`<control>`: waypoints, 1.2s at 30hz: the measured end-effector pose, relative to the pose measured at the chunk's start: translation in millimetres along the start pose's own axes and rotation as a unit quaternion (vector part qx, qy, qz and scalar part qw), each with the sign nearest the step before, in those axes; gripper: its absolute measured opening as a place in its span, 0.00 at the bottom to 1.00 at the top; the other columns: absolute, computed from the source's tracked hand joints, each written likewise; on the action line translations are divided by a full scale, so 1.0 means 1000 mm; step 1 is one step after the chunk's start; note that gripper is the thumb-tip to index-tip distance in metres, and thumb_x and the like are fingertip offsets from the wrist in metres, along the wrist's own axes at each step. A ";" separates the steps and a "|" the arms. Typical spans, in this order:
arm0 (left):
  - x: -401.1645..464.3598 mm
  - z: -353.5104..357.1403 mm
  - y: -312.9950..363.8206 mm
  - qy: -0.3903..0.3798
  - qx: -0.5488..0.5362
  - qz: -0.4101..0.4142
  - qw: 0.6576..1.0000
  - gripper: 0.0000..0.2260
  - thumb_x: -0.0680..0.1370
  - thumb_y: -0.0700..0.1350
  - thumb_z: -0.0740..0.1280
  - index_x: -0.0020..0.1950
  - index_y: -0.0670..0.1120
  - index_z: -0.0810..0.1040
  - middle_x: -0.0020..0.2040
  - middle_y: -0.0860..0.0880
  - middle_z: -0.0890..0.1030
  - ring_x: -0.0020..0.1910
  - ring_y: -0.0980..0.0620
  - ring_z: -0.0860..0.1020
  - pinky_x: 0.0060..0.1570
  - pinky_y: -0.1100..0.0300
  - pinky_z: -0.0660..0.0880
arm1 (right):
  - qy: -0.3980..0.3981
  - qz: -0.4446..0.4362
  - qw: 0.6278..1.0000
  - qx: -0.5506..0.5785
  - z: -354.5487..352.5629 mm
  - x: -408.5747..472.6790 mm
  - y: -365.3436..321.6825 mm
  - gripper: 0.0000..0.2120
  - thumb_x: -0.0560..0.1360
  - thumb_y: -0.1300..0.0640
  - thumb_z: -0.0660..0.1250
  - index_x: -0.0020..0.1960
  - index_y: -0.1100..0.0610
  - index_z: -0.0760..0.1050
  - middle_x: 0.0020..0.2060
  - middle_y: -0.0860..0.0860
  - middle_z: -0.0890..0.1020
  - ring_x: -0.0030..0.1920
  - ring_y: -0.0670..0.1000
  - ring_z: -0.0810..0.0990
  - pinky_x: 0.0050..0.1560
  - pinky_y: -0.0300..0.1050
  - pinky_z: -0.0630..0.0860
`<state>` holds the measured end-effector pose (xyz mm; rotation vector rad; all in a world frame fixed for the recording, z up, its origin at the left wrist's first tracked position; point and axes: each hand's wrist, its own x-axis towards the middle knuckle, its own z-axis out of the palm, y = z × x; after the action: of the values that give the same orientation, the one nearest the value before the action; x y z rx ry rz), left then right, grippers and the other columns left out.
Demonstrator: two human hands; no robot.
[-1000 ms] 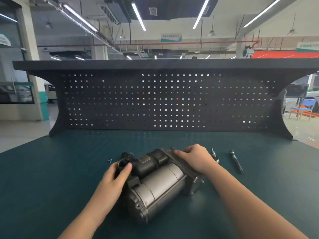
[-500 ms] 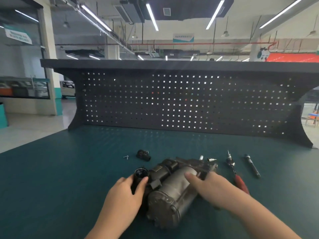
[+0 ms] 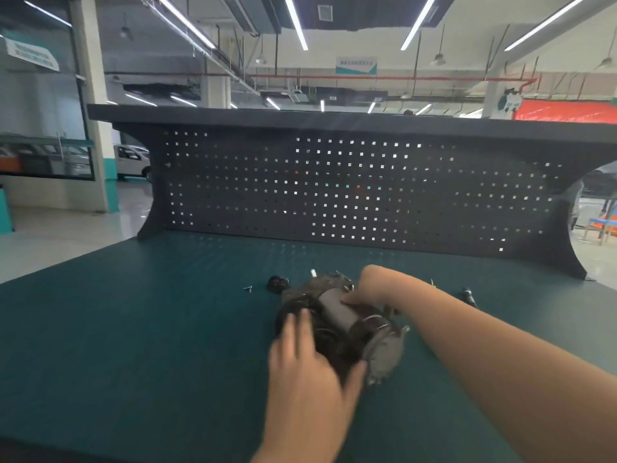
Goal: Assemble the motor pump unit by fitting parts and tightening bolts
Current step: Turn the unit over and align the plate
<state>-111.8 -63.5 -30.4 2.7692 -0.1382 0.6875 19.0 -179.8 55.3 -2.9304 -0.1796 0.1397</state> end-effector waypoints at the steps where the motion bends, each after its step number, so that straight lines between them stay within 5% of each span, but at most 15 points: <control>1: -0.004 0.004 0.014 -0.020 -0.015 0.014 1.000 0.36 0.72 0.63 0.53 0.55 0.33 0.82 0.67 0.39 0.76 0.66 0.40 0.75 0.59 0.48 0.76 | -0.004 -0.015 0.999 -0.038 0.002 0.003 -0.009 0.21 0.79 0.44 0.60 0.52 0.63 0.76 0.51 0.58 0.78 0.53 0.59 0.78 0.40 0.42 0.71; 2: -0.008 0.011 0.024 -0.023 -0.023 0.033 0.999 0.35 0.72 0.63 0.52 0.58 0.37 0.82 0.70 0.42 0.74 0.68 0.43 0.73 0.62 0.52 0.74 | -0.009 -0.021 0.998 -0.054 0.005 0.006 -0.016 0.23 0.81 0.45 0.56 0.60 0.63 0.75 0.56 0.59 0.77 0.59 0.59 0.77 0.47 0.43 0.71; 4: -0.010 0.016 0.029 0.001 -0.066 0.084 0.994 0.24 0.72 0.61 0.56 0.47 0.49 0.86 0.67 0.48 0.77 0.66 0.48 0.76 0.60 0.56 0.75 | -0.003 -0.020 0.999 -0.048 0.012 0.010 -0.019 0.27 0.83 0.43 0.50 0.68 0.63 0.71 0.65 0.60 0.74 0.66 0.59 0.72 0.58 0.46 0.69; 5: -0.006 0.016 0.024 0.020 -0.099 0.102 0.990 0.19 0.73 0.60 0.59 0.43 0.52 0.86 0.67 0.51 0.77 0.67 0.50 0.74 0.63 0.58 0.72 | -0.001 -0.017 0.999 -0.043 0.014 0.012 -0.014 0.29 0.83 0.42 0.50 0.68 0.64 0.71 0.66 0.60 0.74 0.66 0.60 0.72 0.59 0.46 0.68; 7: 0.011 0.017 0.005 0.061 -0.117 0.093 0.987 0.16 0.74 0.63 0.63 0.53 0.54 0.80 0.73 0.55 0.69 0.74 0.55 0.61 0.70 0.62 0.57 | 0.008 -0.017 0.999 -0.033 0.018 0.015 0.002 0.32 0.80 0.37 0.54 0.64 0.64 0.73 0.63 0.60 0.76 0.63 0.60 0.74 0.55 0.45 0.69; 10: 0.042 0.019 -0.022 -0.026 -0.066 0.041 0.997 0.42 0.68 0.71 0.66 0.75 0.51 0.58 0.76 0.54 0.58 0.75 0.55 0.53 0.73 0.60 0.49 | 0.012 -0.038 0.999 -0.028 0.022 0.016 0.016 0.34 0.76 0.33 0.57 0.65 0.61 0.73 0.61 0.58 0.78 0.61 0.59 0.75 0.57 0.47 0.71; 13: 0.055 0.025 -0.020 -0.089 -0.037 0.035 0.995 0.58 0.62 0.75 0.66 0.79 0.46 0.43 0.80 0.50 0.47 0.78 0.53 0.44 0.76 0.55 0.41 | 0.014 -0.087 0.996 -0.034 0.023 0.016 0.014 0.32 0.76 0.34 0.58 0.66 0.58 0.73 0.62 0.56 0.77 0.61 0.59 0.75 0.61 0.50 0.72; 19: 0.061 0.038 -0.022 -0.050 0.033 -0.018 0.998 0.64 0.53 0.82 0.51 0.79 0.45 0.43 0.80 0.50 0.47 0.77 0.49 0.49 0.77 0.52 0.46 | 0.015 -0.167 0.986 0.025 0.021 0.023 -0.004 0.23 0.78 0.45 0.62 0.67 0.57 0.74 0.64 0.55 0.77 0.63 0.58 0.75 0.62 0.46 0.71; 22: 0.079 0.036 -0.027 -0.076 0.012 -0.026 0.997 0.60 0.59 0.80 0.60 0.79 0.46 0.43 0.80 0.50 0.46 0.78 0.49 0.48 0.76 0.53 0.46 | 0.225 -0.036 0.947 0.224 -0.002 0.038 0.037 0.10 0.77 0.52 0.64 0.48 0.58 0.77 0.47 0.56 0.81 0.53 0.58 0.78 0.46 0.42 0.70; 24: 0.090 0.036 -0.033 -0.098 0.017 -0.009 0.995 0.59 0.61 0.80 0.58 0.80 0.47 0.43 0.80 0.50 0.44 0.78 0.50 0.45 0.76 0.52 0.45 | 0.312 0.153 0.904 0.249 -0.003 0.044 0.092 0.11 0.76 0.51 0.62 0.49 0.59 0.72 0.50 0.57 0.79 0.56 0.61 0.76 0.49 0.45 0.70; 26: 0.096 0.038 -0.037 -0.113 0.024 0.001 0.993 0.59 0.60 0.81 0.55 0.80 0.47 0.42 0.80 0.50 0.41 0.78 0.50 0.43 0.76 0.51 0.43 | 0.224 0.290 0.908 0.201 0.019 0.040 0.137 0.20 0.76 0.45 0.63 0.56 0.61 0.72 0.54 0.57 0.79 0.58 0.61 0.76 0.53 0.48 0.73; 30: 0.105 0.044 -0.038 -0.130 0.047 -0.007 0.990 0.59 0.57 0.82 0.47 0.79 0.49 0.42 0.80 0.49 0.41 0.79 0.49 0.43 0.77 0.52 0.44 | 0.080 0.283 0.950 0.110 0.060 0.055 0.166 0.12 0.77 0.55 0.59 0.55 0.59 0.75 0.43 0.52 0.79 0.51 0.56 0.79 0.45 0.44 0.71; 32: 0.105 0.038 -0.034 -0.145 0.025 -0.023 0.989 0.58 0.56 0.80 0.42 0.79 0.49 0.45 0.80 0.50 0.43 0.79 0.50 0.46 0.76 0.54 0.46 | 0.063 0.280 0.952 0.104 0.060 0.062 0.163 0.12 0.76 0.61 0.56 0.56 0.58 0.74 0.44 0.51 0.77 0.52 0.56 0.79 0.47 0.45 0.71; 34: 0.102 0.029 -0.030 -0.111 -0.071 -0.062 0.989 0.49 0.62 0.76 0.45 0.77 0.50 0.61 0.78 0.50 0.61 0.75 0.49 0.60 0.73 0.55 0.59 | 0.087 0.278 0.945 0.145 0.058 0.064 0.162 0.06 0.76 0.62 0.56 0.49 0.57 0.71 0.45 0.51 0.77 0.52 0.56 0.77 0.49 0.45 0.72; 36: 0.099 0.023 -0.029 0.033 -0.176 -0.104 0.978 0.26 0.73 0.68 0.53 0.54 0.55 0.82 0.47 0.53 0.84 0.48 0.52 0.80 0.48 0.57 0.76 | 0.151 0.246 0.935 0.208 0.053 0.059 0.157 0.01 0.76 0.62 0.57 0.47 0.58 0.66 0.49 0.55 0.77 0.52 0.57 0.77 0.45 0.45 0.72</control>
<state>-9.4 -45.4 -10.1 2.3774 0.0411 0.6310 89.4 -314.2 -33.5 -2.4663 0.5652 -0.1797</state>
